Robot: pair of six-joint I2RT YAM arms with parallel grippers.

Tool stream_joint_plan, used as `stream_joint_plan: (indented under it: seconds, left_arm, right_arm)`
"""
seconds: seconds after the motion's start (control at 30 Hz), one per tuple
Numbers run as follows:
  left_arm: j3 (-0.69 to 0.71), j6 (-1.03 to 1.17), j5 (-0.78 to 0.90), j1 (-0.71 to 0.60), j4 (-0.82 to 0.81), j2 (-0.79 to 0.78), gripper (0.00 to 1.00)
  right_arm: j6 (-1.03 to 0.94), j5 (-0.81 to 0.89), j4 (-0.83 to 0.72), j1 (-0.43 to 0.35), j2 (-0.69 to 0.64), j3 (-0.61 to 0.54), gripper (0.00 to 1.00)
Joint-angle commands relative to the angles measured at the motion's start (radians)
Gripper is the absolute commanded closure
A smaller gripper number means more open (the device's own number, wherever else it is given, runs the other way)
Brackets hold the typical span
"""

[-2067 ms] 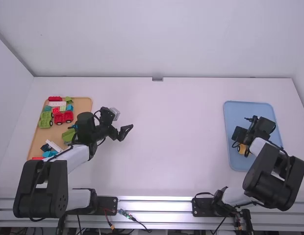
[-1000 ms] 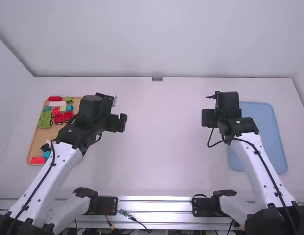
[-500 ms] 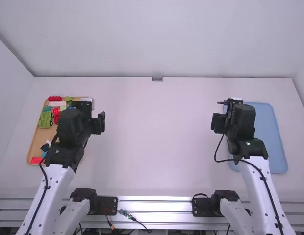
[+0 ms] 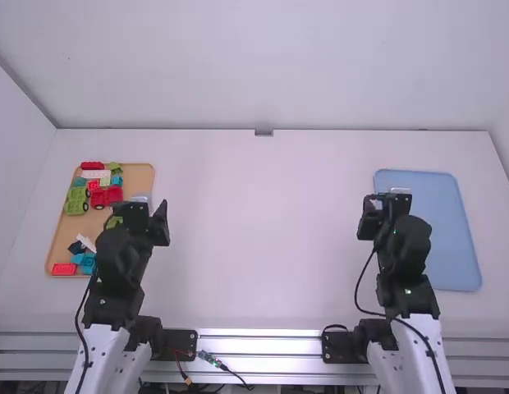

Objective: Assemble lego blocks to make yellow taxi

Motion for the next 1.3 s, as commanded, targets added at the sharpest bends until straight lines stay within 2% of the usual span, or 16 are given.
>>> stream_joint_plan:
  seconds: [0.0, 0.57, 0.73, 1.0, 1.27]
  left_arm:
    - [-0.055, 0.007, -0.002, 0.002, 0.002, -0.053, 0.67]
    - [-0.349, 0.007, -0.002, 0.002, 0.002, -0.348, 0.96]
    - [-0.358, 0.007, -0.002, 0.002, 0.002, -0.403, 1.00]
    - [-0.358, 0.007, -0.002, 0.002, 0.002, -0.484, 1.00]
    - [-0.358, 0.007, -0.002, 0.002, 0.002, -0.487, 1.00]
  right_arm:
    - [0.005, -0.004, 0.032, 0.003, -0.057, -0.058, 0.66]
    - [0.005, -0.004, 0.032, 0.003, -0.383, -0.384, 0.98]
    - [0.005, -0.004, 0.032, 0.003, -0.449, -0.450, 1.00]
    - [0.005, -0.004, 0.032, 0.003, -0.546, -0.450, 1.00]
    - [0.005, -0.004, 0.032, 0.003, -0.628, -0.450, 1.00]
